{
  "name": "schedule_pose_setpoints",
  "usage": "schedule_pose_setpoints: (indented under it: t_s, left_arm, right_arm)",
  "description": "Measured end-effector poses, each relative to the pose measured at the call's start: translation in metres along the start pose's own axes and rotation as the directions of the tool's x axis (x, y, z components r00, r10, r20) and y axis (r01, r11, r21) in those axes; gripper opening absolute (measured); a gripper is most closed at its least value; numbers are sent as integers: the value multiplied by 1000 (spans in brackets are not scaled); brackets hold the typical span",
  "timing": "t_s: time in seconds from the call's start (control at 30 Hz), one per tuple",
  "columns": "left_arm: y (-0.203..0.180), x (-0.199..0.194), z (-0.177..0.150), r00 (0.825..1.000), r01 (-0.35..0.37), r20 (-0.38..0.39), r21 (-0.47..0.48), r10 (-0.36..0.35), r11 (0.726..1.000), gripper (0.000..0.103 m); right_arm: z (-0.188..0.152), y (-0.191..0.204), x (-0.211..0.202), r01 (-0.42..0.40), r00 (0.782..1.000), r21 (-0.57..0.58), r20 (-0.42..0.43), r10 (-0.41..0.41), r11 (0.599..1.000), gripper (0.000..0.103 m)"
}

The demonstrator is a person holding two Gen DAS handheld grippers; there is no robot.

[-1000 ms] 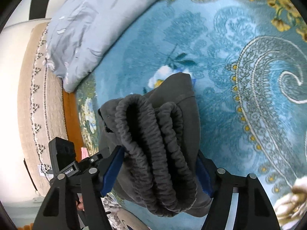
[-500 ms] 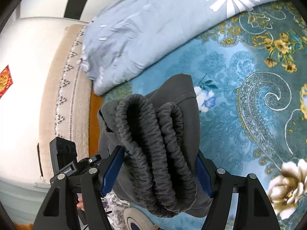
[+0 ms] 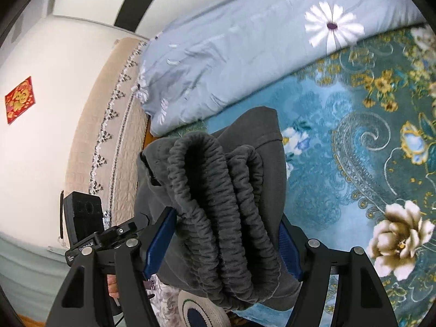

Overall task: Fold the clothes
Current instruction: 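Carry the folded sweatpants with both tools toward the blue clothes stack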

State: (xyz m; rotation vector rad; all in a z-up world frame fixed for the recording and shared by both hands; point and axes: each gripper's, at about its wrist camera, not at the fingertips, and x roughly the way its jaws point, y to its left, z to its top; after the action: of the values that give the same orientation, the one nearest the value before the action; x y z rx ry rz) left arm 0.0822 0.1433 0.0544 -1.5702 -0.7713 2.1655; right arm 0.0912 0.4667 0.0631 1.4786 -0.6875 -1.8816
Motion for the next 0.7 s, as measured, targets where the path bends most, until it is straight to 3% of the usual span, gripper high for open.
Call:
schedule_pose_setpoints:
  t_s: [0.27,0.6,0.7]
  left_arm:
    - [-45,-47,5,991,119,40,160,-127,980,58]
    - [-123,-37,-8,953,301,-56,270,-298,914,58]
    - [-153,-31,-17,946,325,-92,292,-311,900,58]
  right_arm:
    - [-41,36,-70,32,984,36,176,-38,999,73]
    - [-85,37,-170,133,924,125,343,-168,983,73]
    - [-94,28,-197,129,904,151,388,-179,980,73]
